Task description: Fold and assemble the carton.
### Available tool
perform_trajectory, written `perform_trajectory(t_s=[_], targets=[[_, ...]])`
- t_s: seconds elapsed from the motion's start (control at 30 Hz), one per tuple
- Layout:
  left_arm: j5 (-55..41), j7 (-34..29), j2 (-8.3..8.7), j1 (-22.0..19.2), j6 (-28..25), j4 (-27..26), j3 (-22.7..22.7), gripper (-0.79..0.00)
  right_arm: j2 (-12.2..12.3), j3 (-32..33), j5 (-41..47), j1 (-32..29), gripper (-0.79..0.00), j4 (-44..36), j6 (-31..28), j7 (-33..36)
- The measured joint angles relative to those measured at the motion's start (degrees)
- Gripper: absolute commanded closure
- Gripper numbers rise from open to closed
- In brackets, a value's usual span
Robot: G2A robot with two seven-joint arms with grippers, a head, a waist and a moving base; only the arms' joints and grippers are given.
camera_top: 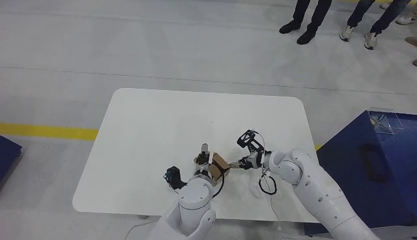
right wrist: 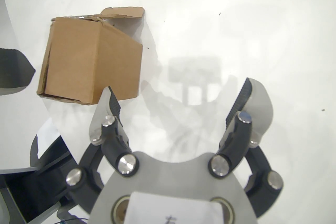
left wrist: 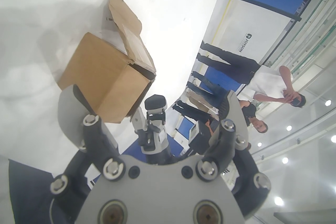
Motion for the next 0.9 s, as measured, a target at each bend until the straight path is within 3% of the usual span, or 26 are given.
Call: perform_trajectory(t_s=[0.37, 0.63, 0.9], targets=[[-0.05, -0.08, -0.46, 1.38, -1.40, -1.10, -1.58, -0.785, 0.58, 0.32, 1.58, -1.76, -0.785, -1.88, -3.18, 8.89], [1.12, -1.31, -0.74, 2.57, -3.26, -2.52, -1.41, -0.785, -0.42, -0.31, 0.26, -0.31, -0.785, -1.56, 0.55, 1.70], [2.14, -1.81, -0.95, 4.18, -3.36, -4.10, -1.27, -0.785, -3.53, -4.98, -2.24, 4.76, -0.785, 4.32, 5.90, -6.28]])
